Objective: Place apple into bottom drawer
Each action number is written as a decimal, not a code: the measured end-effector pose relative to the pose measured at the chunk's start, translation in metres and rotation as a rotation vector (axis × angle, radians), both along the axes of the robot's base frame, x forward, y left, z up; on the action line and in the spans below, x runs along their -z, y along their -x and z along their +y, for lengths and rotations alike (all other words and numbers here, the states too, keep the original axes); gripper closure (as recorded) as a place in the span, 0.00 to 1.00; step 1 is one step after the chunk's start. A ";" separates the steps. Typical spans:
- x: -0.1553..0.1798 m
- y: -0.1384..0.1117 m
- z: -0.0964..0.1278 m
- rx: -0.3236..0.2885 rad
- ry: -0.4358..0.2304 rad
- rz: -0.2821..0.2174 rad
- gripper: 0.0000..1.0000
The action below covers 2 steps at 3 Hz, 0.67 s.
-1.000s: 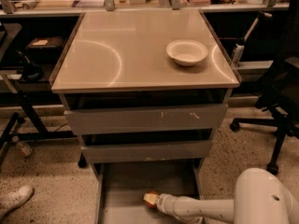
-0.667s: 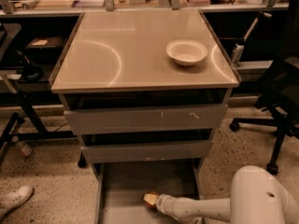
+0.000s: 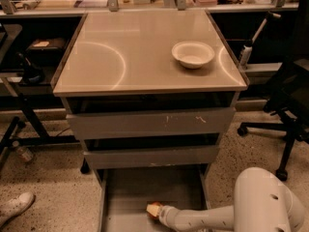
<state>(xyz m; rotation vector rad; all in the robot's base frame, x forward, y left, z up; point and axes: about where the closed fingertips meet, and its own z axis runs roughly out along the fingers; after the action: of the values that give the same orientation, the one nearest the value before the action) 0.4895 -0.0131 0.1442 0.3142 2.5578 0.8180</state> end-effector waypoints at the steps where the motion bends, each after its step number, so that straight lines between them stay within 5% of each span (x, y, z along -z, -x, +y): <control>1: 0.000 0.000 0.000 0.000 0.000 0.000 0.58; 2: 0.000 0.000 0.000 0.000 0.000 0.000 0.35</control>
Offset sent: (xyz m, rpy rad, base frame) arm 0.0000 0.0000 0.0000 0.0000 0.0000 0.0000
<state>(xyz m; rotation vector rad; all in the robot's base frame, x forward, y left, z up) 0.4895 -0.0131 0.1442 0.3142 2.5578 0.8181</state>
